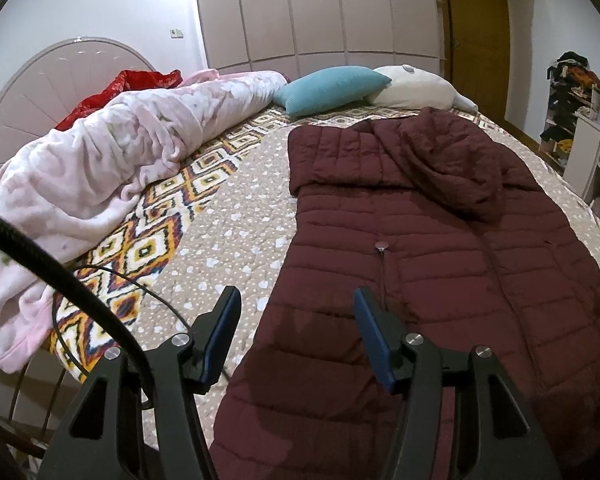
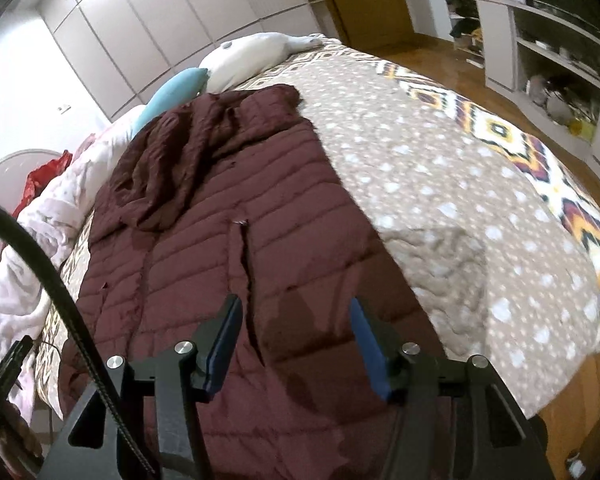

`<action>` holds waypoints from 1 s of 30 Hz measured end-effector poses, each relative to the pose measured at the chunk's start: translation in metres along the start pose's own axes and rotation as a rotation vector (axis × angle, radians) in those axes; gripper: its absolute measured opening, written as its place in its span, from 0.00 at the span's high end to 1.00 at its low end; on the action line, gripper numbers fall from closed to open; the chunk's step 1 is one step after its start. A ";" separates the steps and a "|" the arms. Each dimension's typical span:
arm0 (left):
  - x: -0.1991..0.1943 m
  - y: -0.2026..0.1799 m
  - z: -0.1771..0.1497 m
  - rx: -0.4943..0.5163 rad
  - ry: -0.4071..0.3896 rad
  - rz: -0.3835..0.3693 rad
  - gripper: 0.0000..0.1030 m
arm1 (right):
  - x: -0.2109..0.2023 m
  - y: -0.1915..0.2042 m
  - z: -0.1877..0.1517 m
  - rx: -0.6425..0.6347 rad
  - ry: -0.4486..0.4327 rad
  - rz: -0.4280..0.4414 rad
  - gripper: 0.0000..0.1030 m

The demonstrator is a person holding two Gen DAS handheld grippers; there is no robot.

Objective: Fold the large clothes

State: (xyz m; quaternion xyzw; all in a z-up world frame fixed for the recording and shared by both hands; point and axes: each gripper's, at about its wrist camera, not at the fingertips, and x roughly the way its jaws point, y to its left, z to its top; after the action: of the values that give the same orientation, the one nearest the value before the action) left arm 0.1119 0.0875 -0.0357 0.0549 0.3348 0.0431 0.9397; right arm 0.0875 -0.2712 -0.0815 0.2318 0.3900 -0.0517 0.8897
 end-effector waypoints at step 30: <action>-0.064 0.121 -0.022 -0.208 -0.021 0.217 0.43 | -0.068 -0.057 -0.026 0.121 -0.081 -0.045 0.39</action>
State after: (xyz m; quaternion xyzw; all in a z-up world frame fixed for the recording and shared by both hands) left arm 0.0434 0.2015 0.0031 -0.0061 0.3106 0.1784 0.9336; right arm 0.0072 -0.3163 -0.0698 0.2742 0.3549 -0.1044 0.8877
